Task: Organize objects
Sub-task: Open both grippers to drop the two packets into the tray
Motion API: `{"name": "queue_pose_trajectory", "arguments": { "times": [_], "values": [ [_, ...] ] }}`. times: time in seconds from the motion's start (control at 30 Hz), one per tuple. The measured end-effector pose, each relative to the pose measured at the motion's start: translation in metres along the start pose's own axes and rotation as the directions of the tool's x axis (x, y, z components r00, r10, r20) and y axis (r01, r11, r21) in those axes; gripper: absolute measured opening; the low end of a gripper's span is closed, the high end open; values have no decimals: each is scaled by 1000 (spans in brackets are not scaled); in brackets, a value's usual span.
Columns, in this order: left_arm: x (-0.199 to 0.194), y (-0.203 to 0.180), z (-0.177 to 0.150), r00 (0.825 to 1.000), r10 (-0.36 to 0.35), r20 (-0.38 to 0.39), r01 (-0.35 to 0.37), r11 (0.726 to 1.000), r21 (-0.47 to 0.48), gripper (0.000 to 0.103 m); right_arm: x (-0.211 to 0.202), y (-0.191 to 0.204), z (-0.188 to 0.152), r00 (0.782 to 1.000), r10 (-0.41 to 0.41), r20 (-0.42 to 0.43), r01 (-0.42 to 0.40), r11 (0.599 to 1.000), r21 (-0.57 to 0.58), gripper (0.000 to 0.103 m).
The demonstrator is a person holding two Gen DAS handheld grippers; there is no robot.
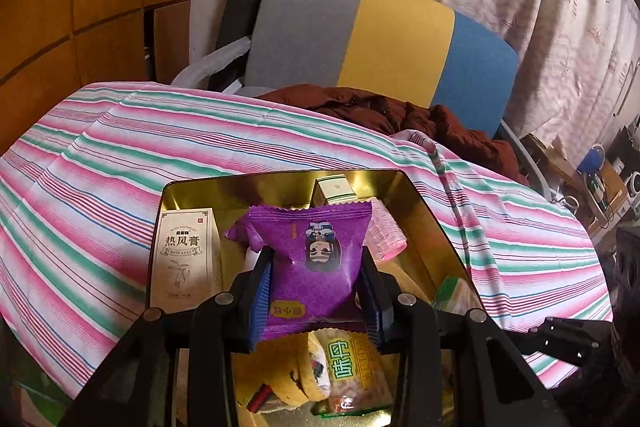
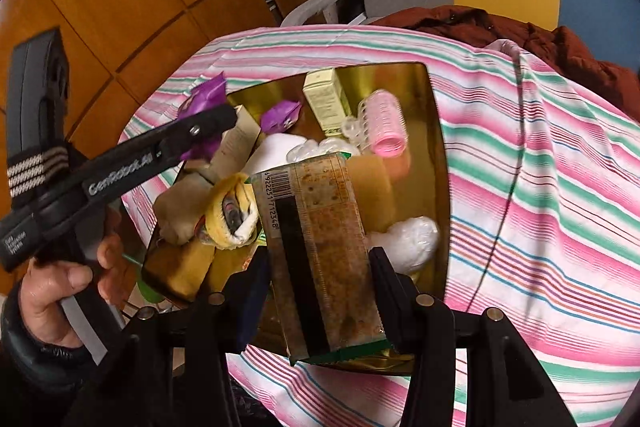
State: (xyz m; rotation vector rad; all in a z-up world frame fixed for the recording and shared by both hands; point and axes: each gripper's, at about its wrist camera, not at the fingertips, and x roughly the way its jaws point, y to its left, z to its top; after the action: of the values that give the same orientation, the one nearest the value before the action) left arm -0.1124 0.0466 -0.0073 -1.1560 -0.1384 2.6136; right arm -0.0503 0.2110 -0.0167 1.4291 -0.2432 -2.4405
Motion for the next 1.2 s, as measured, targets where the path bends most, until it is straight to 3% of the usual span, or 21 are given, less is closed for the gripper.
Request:
{"name": "queue_pose_trajectory", "arguments": {
  "times": [0.1, 0.2, 0.4, 0.63, 0.9, 1.2],
  "values": [
    [6, 0, 0, 1000, 6, -10, -6, 1000, 3, 39, 8, 3, -2, 1000, 2, -16, -2, 1000, -15, 52],
    [13, -2, -1, 999, 26, -36, -26, 1000, 5, 47, 16, 4, -6, 999, -7, -34, 6, 1000, -21, 52],
    [13, -4, -9, 998, 51, -39, -50, 999, 10, 49, 21, 2, -9, 999, -28, -39, 27, 999, -25, 53],
    [0, -10, -17, 997, 80, -9, -80, 997, 21, 49, 31, 5, -13, 993, -111, -46, 108, 991, -73, 54],
    [-16, -19, -23, 993, 111, 38, -114, 992, 61, 49, 35, 1, -21, 991, -127, -52, 124, 990, -64, 54],
    [-28, -23, -33, 990, 126, 62, -130, 988, 78, 49, 21, 8, -24, 983, -184, 21, 185, 981, -65, 68]
  ]
}}
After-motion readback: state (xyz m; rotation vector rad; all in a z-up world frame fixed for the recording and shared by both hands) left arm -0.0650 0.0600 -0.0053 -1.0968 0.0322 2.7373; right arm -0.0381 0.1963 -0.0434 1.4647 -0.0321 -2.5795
